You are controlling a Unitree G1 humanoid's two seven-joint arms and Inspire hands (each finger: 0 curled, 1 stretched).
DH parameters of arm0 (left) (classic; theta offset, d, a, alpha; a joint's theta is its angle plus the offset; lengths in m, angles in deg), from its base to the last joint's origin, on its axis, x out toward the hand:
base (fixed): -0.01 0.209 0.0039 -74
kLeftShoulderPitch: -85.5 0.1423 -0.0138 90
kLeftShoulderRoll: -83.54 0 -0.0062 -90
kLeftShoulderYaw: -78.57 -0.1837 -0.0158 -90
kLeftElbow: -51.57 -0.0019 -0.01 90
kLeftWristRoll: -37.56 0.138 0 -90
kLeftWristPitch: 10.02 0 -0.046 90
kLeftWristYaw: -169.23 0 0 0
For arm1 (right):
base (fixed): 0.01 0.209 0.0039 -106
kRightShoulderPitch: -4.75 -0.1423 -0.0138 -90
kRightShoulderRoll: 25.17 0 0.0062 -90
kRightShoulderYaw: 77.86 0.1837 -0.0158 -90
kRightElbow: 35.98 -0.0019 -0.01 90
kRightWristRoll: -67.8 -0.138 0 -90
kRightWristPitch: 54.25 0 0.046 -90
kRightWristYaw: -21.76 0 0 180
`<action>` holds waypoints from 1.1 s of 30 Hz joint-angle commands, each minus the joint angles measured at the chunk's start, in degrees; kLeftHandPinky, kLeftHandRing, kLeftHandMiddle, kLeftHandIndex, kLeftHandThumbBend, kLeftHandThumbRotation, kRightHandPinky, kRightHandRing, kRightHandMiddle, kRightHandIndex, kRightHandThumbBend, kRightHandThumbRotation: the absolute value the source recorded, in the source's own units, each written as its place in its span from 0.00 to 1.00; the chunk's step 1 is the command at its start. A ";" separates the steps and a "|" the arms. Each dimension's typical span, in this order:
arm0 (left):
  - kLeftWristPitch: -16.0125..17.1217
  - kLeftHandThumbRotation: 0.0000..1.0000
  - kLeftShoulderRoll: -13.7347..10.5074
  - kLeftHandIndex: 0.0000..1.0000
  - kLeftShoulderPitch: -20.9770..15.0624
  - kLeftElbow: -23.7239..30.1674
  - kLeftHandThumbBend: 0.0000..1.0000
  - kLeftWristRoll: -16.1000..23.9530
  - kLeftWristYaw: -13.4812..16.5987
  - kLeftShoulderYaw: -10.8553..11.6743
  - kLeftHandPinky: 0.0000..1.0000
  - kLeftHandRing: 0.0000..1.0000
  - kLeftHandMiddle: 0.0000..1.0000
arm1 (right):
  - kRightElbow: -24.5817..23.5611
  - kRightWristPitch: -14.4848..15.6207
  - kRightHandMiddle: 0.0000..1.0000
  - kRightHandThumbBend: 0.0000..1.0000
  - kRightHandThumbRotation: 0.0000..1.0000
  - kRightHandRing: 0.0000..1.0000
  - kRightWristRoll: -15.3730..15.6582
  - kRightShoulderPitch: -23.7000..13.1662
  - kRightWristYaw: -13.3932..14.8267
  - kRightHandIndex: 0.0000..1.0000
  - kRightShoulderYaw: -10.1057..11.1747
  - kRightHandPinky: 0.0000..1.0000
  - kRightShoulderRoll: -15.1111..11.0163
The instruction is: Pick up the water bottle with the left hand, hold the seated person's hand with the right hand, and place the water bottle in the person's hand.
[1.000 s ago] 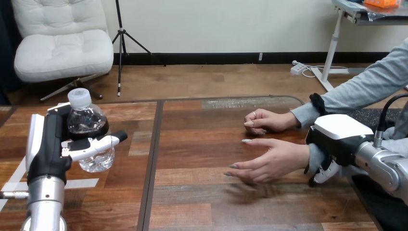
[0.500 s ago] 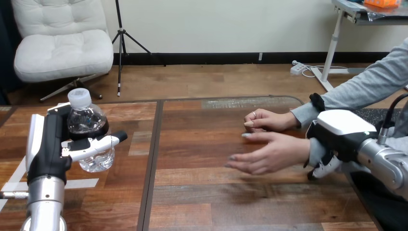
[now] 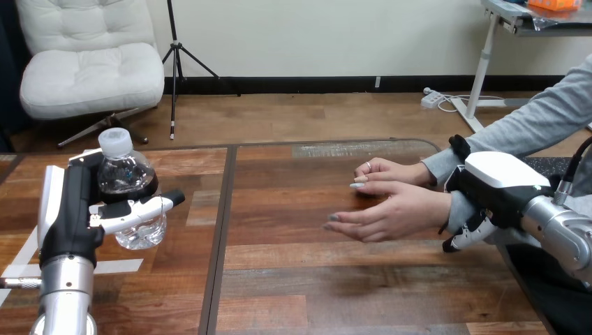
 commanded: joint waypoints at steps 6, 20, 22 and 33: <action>1.09 0.00 -0.60 0.41 -3.05 3.43 0.86 0.19 0.56 0.45 0.31 0.35 0.40 | -2.33 -1.03 0.23 0.71 0.00 0.18 -3.69 -3.16 -2.29 0.22 3.65 0.13 -1.17; 2.55 0.00 -0.54 0.41 -3.29 2.49 0.86 -0.68 -0.13 0.45 0.31 0.35 0.40 | -3.01 -1.05 0.26 0.75 0.00 0.20 -4.33 -3.18 -3.23 0.27 3.98 0.16 -1.06; 2.75 0.00 -0.46 0.40 -3.28 2.45 0.86 -0.90 -0.24 0.46 0.31 0.35 0.40 | -2.98 -1.23 0.26 0.76 0.00 0.21 -4.42 -3.15 -3.19 0.27 4.03 0.16 -1.02; 1.22 0.00 -0.18 0.40 -2.92 3.71 0.86 -0.69 -0.18 0.46 0.33 0.36 0.40 | -2.73 -1.69 0.32 0.79 0.00 0.27 -4.78 -3.09 -2.93 0.34 3.94 0.24 -0.79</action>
